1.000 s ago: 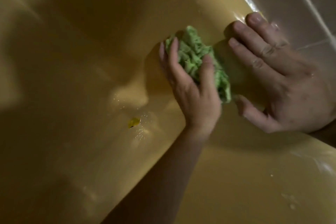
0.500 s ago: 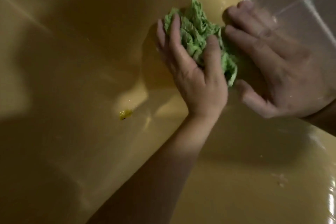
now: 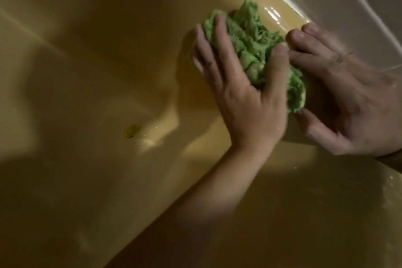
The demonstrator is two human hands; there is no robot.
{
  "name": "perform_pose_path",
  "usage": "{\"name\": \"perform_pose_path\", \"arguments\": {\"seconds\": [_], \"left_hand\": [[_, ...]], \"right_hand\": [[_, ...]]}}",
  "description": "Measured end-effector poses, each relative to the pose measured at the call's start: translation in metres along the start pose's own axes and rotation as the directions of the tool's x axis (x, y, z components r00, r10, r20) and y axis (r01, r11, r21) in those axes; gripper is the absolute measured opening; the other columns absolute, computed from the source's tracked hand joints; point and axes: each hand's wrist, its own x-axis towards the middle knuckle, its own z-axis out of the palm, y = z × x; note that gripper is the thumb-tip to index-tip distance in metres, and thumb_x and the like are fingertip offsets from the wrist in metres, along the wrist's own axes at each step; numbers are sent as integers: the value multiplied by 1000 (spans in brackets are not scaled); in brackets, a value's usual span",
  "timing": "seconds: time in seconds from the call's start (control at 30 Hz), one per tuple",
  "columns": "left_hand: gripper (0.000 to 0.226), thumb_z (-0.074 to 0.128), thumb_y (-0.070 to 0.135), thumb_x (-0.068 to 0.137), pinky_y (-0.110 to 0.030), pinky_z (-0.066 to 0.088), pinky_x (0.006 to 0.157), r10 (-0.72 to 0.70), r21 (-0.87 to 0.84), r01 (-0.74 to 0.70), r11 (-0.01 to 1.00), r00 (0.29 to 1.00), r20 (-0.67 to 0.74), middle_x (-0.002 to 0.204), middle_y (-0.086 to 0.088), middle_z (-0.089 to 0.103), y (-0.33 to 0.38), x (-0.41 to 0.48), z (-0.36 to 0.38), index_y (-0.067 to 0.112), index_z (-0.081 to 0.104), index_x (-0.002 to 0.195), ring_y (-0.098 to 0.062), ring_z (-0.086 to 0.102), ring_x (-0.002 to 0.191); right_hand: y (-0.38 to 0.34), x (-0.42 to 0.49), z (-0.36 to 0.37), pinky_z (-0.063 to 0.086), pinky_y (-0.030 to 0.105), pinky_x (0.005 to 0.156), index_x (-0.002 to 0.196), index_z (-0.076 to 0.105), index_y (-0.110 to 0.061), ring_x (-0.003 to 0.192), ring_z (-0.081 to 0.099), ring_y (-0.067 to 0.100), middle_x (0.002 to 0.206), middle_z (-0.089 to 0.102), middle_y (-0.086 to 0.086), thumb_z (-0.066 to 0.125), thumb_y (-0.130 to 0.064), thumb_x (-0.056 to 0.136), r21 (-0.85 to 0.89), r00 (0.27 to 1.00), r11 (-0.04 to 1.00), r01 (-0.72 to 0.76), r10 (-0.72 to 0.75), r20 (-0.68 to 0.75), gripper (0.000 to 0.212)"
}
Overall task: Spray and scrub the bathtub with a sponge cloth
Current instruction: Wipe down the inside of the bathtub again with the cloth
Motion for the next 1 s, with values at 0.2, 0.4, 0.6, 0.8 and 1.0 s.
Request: {"name": "perform_pose_path", "arguments": {"seconds": [0.2,0.4,0.6,0.8,1.0], "left_hand": [[93,55,72,72,-43,47,108,-677,-239,656,716,736,-10,155,0,51,-104,20,-25,34,40,155,-24,52,138],[85,66,60,80,-44,44,116,-620,-347,598,722,783,60,158,-1,49,-60,8,-10,29,43,156,-20,53,139],[75,59,46,100,-32,16,128,-107,-8,109,994,988,110,173,-9,15,-38,-62,6,17,31,162,-16,13,159],[89,58,63,76,-47,42,118,-688,-96,691,716,723,72,161,1,43,-112,-37,-26,38,35,158,-22,53,138],[68,58,39,100,-25,12,127,12,-37,7,999,867,499,174,3,12,6,-117,-6,22,35,162,-3,0,158]], "right_hand": [[-7,-27,-2,31,57,122,142,48,7,150,34,42,155,40,26,57,-26,92,55,992,991,-119,121,-36,61],[-28,-69,-8,27,48,126,147,43,-1,152,32,34,158,39,20,52,-32,93,94,943,942,-322,327,-54,63],[-52,-99,-6,24,40,128,151,44,-6,153,32,28,160,38,13,51,-28,91,99,850,855,-509,517,-100,65],[-72,-110,-4,15,15,124,155,44,-13,154,28,19,162,36,2,55,-20,86,102,736,746,-658,666,-123,70],[-90,-122,-1,20,19,125,151,49,-8,152,33,21,159,40,5,54,-10,87,136,668,692,-709,721,-187,64]]}}
